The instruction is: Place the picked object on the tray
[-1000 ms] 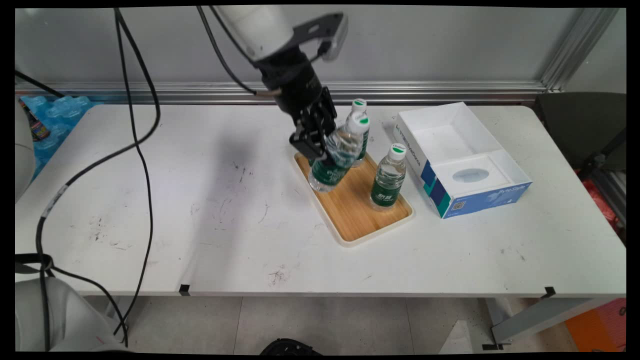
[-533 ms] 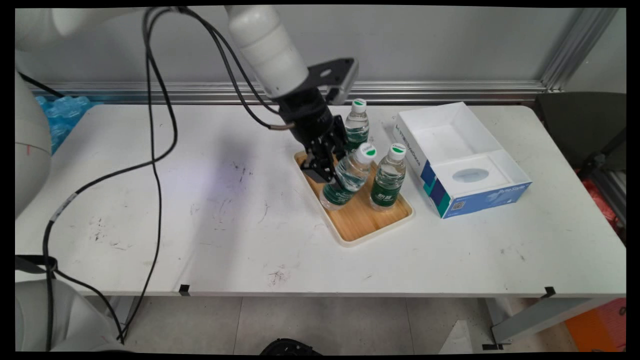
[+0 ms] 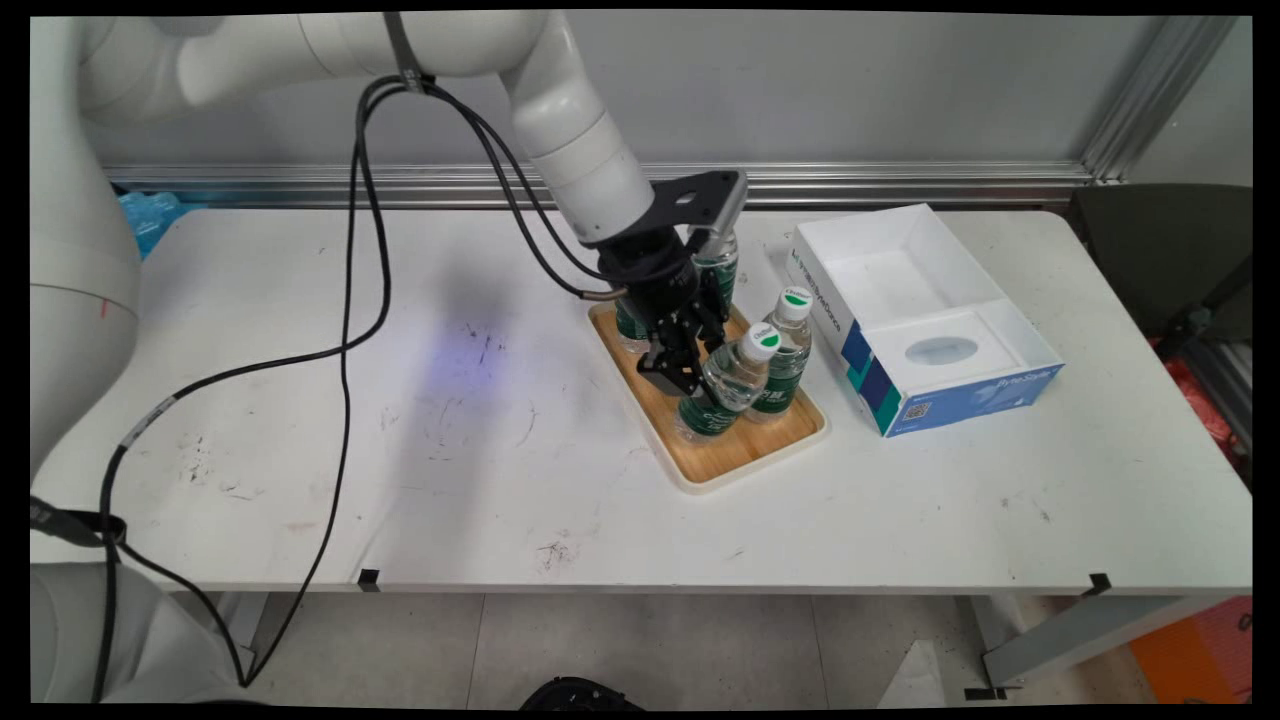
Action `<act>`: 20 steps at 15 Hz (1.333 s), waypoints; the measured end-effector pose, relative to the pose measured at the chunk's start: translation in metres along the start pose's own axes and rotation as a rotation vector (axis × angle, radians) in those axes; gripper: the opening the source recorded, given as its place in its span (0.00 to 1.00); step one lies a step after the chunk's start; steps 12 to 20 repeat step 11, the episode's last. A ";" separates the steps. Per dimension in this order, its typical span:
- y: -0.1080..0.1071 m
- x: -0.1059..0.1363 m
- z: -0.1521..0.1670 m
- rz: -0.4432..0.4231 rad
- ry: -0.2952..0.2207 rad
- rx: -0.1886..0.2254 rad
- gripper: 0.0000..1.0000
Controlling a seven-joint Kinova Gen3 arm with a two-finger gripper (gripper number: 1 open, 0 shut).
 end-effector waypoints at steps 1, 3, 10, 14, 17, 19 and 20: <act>-0.002 -0.001 0.003 -0.004 0.004 0.002 0.00; -0.006 -0.003 0.009 -0.020 0.014 0.007 0.00; -0.010 -0.015 0.011 -0.086 0.030 0.008 1.00; -0.009 -0.017 0.009 -0.097 0.029 0.006 1.00; -0.009 -0.017 0.009 -0.097 0.029 0.006 1.00; -0.009 -0.017 0.009 -0.097 0.029 0.006 1.00; -0.009 -0.017 0.009 -0.097 0.029 0.006 1.00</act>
